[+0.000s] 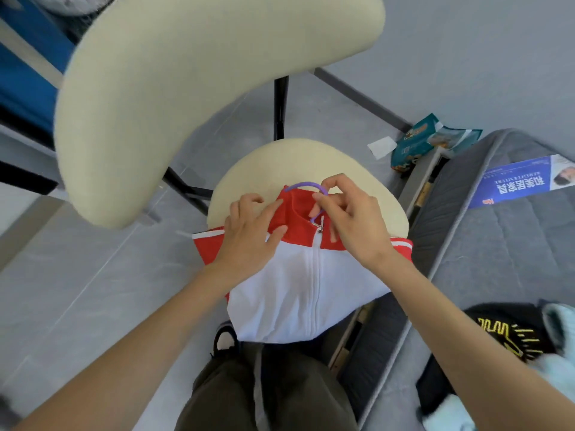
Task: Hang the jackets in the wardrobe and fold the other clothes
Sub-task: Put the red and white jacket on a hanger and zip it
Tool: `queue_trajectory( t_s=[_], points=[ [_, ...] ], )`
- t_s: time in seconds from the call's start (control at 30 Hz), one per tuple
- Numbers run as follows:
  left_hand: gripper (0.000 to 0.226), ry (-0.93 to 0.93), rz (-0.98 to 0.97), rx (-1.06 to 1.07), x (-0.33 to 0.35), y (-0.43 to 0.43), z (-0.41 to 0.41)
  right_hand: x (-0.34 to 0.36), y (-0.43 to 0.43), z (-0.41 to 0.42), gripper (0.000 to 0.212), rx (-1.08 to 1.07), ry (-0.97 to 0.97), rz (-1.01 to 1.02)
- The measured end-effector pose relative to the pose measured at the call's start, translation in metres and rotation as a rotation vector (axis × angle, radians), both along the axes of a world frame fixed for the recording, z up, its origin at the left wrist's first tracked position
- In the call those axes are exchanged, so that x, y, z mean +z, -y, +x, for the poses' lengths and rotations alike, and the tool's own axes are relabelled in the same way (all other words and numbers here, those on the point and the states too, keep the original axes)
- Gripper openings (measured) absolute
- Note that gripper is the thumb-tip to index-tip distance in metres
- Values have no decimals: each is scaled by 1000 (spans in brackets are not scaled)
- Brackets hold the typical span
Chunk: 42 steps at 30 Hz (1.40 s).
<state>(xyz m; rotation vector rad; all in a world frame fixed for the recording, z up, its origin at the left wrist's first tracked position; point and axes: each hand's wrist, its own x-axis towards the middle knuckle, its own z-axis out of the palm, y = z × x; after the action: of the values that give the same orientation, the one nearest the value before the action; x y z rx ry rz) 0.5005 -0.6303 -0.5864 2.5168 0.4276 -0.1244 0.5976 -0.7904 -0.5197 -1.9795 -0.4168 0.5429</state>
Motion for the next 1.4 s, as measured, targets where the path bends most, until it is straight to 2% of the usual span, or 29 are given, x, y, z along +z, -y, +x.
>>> queue_trajectory(
  t_s=[0.13,0.27,0.33,0.43,0.6,0.7,0.83,0.9,1.03,1.13,1.2,1.33,1.4],
  points=[
    [50,-122,-3,-108,35,6,-29,41,8,-52,8,67,65,-19],
    [44,-175,-328,-201,76,9,-82,83,4,-104,9,102,170,-18],
    [41,-146,-362,-234,96,9,-120,106,1,-131,14,106,221,-1],
    [39,-27,-282,-218,123,4,-177,142,-9,-176,14,100,257,38],
    [30,290,-175,-125,182,-34,-263,214,-49,-260,11,110,350,194],
    [29,381,-46,-105,229,-66,-317,258,-80,-306,9,128,385,298],
    [23,438,158,0,283,-106,-386,300,-120,-353,7,191,421,371],
    [23,395,246,81,305,-124,-421,314,-137,-372,5,206,410,378],
    [25,352,355,162,340,-159,-490,333,-166,-406,8,282,358,333],
    [22,420,427,303,359,-184,-532,354,-192,-427,9,288,304,375],
    [28,442,460,399,377,-197,-552,377,-214,-443,7,306,321,410],
    [51,497,438,337,428,-206,-568,428,-260,-486,11,516,356,491],
    [45,519,463,328,452,-215,-567,447,-279,-505,11,576,383,522]
  ],
)
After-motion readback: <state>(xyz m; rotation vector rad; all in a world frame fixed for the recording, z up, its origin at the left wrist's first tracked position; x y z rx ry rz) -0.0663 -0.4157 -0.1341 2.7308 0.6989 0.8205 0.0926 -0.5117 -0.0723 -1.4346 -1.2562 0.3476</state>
